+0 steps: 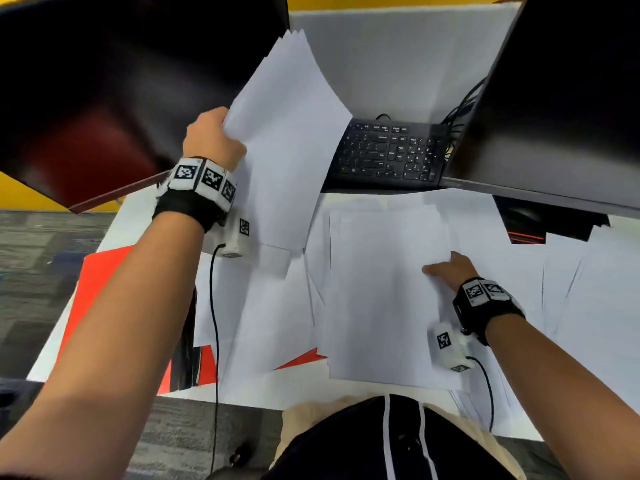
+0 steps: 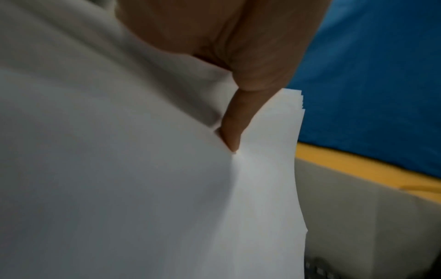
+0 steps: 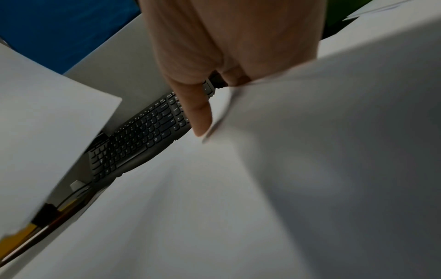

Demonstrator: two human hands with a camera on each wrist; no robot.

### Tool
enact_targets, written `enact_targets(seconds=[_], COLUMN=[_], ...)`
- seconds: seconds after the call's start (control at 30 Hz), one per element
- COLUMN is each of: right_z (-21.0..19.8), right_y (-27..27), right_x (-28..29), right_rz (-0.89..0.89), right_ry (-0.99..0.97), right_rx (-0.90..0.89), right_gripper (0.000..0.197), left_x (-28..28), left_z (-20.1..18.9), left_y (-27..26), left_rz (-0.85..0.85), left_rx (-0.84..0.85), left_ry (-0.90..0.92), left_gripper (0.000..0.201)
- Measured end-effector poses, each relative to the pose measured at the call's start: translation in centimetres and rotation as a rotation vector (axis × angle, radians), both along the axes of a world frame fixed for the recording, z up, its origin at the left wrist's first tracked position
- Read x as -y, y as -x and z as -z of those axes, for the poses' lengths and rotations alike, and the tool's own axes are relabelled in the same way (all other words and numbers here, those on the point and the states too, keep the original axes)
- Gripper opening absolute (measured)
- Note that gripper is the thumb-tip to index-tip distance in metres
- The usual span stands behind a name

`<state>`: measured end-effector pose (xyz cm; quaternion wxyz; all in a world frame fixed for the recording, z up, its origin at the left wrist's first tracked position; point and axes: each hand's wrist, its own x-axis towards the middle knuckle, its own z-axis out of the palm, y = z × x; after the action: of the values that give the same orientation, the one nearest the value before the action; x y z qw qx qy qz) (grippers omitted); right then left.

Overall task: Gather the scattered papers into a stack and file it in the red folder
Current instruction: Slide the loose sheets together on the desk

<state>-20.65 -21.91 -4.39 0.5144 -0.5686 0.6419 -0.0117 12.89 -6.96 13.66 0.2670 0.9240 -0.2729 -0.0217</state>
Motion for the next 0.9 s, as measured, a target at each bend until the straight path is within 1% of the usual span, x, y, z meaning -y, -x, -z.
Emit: enact_targets(seconds=[0.07,0.17,0.27,0.33,0.4,0.43,0.5,0.57,0.63,0.7,0.73,0.8,0.83,0.9], right_z=[-0.3,-0.4,2.1,3.8,6.3,6.4,6.4,3.5,1.2,0.9,1.0,1.5,1.5,1.9], right_y=[0.3,0.8,1.8,2.5,3.4,3.6,3.6,2.7,1.9,1.6,1.4,1.2,1.2,1.0], right_x=[-0.3,-0.3,1.4,2.2,3.4,3.4,3.0,1.3,0.1,-0.2,-0.1,0.0,0.0,-0.1], right_rz=[0.065,0.129,0.154,0.167,0.148,0.145,0.162,0.159,0.167,0.158,0.148,0.146,0.14,0.125], right_ry=[-0.073,-0.177,-0.268,-0.335,-0.344,-0.352,-0.367,-0.33,-0.244,-0.189,-0.176,-0.156,-0.149,-0.147], right_rx=[0.104,0.221,0.335,0.36,0.364,0.37,0.366,0.341,0.309,0.279,0.271,0.259,0.263,0.289], right_gripper=[0.086,0.1,0.111,0.124,0.126,0.125,0.124,0.123,0.109,0.098,0.091,0.071,0.066,0.066], left_x=[-0.1,-0.6,-1.4,-2.1,-2.4,-2.6,-2.5,-2.3,-2.0,-1.4,-1.1,-0.5,-0.3,0.1], left_z=[-1.1,-0.4,3.5,6.8,10.1,11.3,13.6,15.3,15.9,15.7,15.6,15.7,15.8,16.4], left_y=[-0.2,0.9,3.5,6.0,8.3,9.3,10.8,11.7,12.4,13.2,13.5,13.8,14.1,14.6], left_rz=[0.004,0.044,0.041,0.001,-0.014,-0.005,0.013,-0.013,-0.075,-0.123,-0.139,-0.134,-0.109,-0.037], left_rx=[-0.104,-0.343,-0.564,-0.681,-0.804,-0.835,-0.836,-0.804,-0.752,-0.723,-0.719,-0.706,-0.703,-0.712], left_ry=[0.092,0.164,0.134,0.081,0.018,-0.026,-0.138,-0.181,-0.151,-0.091,-0.082,-0.089,-0.116,-0.203], left_gripper=[0.035,0.044,0.044,0.041,0.04,0.04,0.042,0.051,0.065,0.075,0.075,0.061,0.054,0.047])
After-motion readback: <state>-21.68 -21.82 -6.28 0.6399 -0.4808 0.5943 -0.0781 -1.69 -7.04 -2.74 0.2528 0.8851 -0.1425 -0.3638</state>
